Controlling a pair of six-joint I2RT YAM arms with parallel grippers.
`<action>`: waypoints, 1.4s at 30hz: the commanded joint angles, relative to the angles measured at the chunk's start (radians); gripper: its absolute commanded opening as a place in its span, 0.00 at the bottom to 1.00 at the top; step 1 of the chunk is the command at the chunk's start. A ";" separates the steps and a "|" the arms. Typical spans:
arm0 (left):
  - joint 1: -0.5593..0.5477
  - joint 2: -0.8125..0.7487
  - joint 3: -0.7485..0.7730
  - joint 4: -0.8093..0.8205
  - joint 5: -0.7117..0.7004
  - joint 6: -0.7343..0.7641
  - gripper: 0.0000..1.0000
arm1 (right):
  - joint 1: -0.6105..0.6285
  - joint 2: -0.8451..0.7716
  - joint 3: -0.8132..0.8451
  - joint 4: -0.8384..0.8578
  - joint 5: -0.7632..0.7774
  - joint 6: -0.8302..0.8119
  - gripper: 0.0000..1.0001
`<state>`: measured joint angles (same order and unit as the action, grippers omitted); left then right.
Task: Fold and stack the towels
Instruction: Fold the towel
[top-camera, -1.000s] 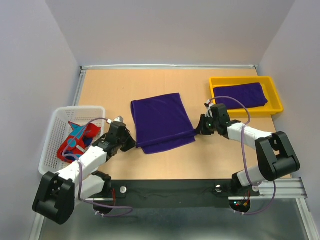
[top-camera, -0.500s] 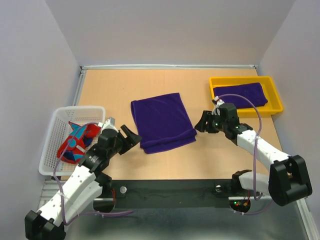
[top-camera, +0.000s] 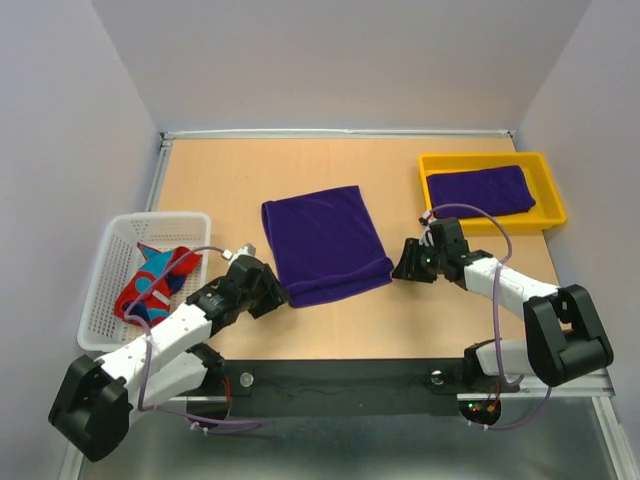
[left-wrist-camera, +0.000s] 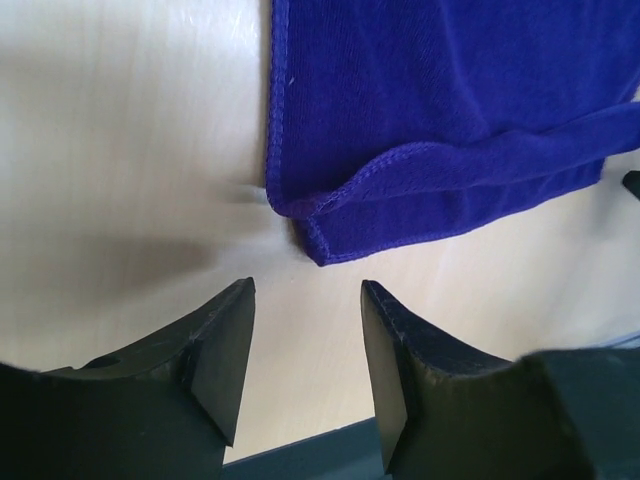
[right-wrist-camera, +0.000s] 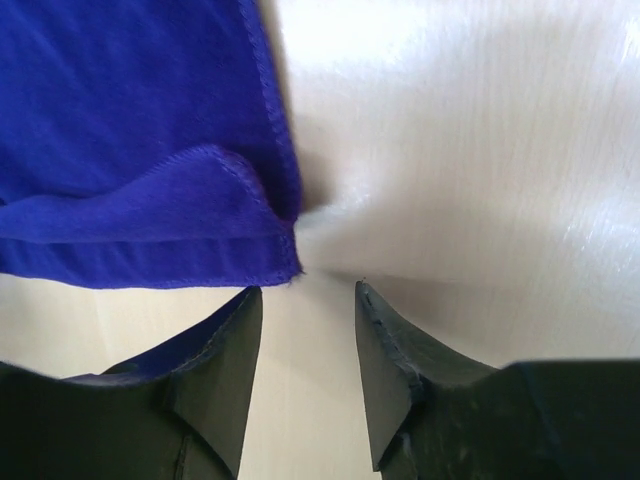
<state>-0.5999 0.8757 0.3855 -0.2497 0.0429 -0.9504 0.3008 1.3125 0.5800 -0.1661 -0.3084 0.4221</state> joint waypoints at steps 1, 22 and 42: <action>-0.067 0.066 0.006 0.044 -0.089 -0.033 0.55 | 0.003 0.020 -0.002 0.022 0.017 -0.008 0.46; -0.158 0.286 0.087 0.033 -0.225 -0.064 0.35 | 0.090 0.126 0.011 0.077 0.089 -0.003 0.37; -0.156 0.303 0.124 -0.051 -0.212 -0.051 0.00 | 0.113 0.097 -0.003 0.014 0.222 0.012 0.01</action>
<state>-0.7517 1.1881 0.4812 -0.1993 -0.1471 -1.0008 0.4015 1.4277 0.5846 -0.0624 -0.2115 0.4351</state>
